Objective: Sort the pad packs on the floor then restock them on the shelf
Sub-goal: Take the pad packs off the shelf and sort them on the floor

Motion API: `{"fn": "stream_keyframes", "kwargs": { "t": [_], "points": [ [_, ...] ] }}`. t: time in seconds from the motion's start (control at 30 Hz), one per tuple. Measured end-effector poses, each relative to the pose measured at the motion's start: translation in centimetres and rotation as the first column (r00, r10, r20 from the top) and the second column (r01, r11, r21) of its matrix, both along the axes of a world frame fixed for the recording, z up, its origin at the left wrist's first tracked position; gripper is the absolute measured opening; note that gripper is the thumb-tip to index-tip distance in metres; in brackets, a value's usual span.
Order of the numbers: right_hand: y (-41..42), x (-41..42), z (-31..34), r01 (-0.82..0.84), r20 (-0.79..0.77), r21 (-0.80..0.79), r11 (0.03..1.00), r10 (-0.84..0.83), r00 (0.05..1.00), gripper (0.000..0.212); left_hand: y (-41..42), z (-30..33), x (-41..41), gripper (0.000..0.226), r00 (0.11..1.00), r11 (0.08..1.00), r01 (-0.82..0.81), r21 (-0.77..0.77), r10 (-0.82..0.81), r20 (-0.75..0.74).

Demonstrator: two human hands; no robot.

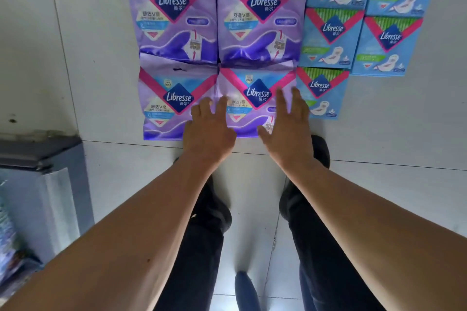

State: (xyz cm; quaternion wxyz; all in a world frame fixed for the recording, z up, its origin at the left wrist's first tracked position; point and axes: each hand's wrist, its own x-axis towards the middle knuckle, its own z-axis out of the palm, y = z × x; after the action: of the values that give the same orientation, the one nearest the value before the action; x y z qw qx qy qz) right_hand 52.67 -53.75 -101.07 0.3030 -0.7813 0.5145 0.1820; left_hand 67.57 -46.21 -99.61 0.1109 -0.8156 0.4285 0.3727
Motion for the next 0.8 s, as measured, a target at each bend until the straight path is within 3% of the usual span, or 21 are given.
{"fn": "stream_keyframes", "kwargs": {
  "t": [0.07, 0.17, 0.27, 0.37, 0.53, 0.7, 0.8],
  "points": [
    [0.5, 0.6, 0.2, -0.264, 0.006, -0.159, 0.951, 0.268, 0.963, 0.095, 0.6, 0.1, 0.9, 0.079, 0.996, 0.998, 0.048, -0.050, -0.043, 0.083],
    [1.1, 2.1, -1.2, -0.452, -0.038, -0.084, 0.888, 0.450, 0.892, 0.106, 2.2, -0.8, 2.6, 0.102, 0.986, 0.996, 0.089, -0.024, -0.085, 0.141],
    [1.1, 3.3, -3.5, -0.453, -0.095, 0.013, 0.891, 0.452, 0.887, 0.109, 3.5, -2.4, 4.0, 0.114, 0.978, 0.989, 0.144, 0.044, -0.149, 0.148],
    [0.4, 3.7, -5.7, -0.450, -0.126, -0.024, 0.893, 0.444, 0.887, 0.107, 4.0, -3.3, 4.3, 0.113, 0.954, 0.977, 0.214, 0.028, -0.215, 0.207],
    [0.3, 3.7, -7.0, -0.484, -0.177, -0.098, 0.870, 0.463, 0.868, 0.101, 3.9, -3.6, 3.7, 0.110, 0.953, 0.980, 0.194, 0.031, -0.196, 0.231],
    [0.3, 4.1, -3.6, -0.511, -0.199, -0.070, 0.857, 0.490, 0.849, 0.093, 3.3, -1.4, 4.3, 0.108, 0.971, 0.986, 0.160, 0.043, -0.165, 0.172],
    [0.2, 4.3, 1.4, -0.551, -0.178, -0.079, 0.831, 0.532, 0.828, 0.089, 2.2, 2.2, 4.4, 0.089, 0.983, 0.995, 0.099, -0.016, -0.095, 0.159]
  ]
}}
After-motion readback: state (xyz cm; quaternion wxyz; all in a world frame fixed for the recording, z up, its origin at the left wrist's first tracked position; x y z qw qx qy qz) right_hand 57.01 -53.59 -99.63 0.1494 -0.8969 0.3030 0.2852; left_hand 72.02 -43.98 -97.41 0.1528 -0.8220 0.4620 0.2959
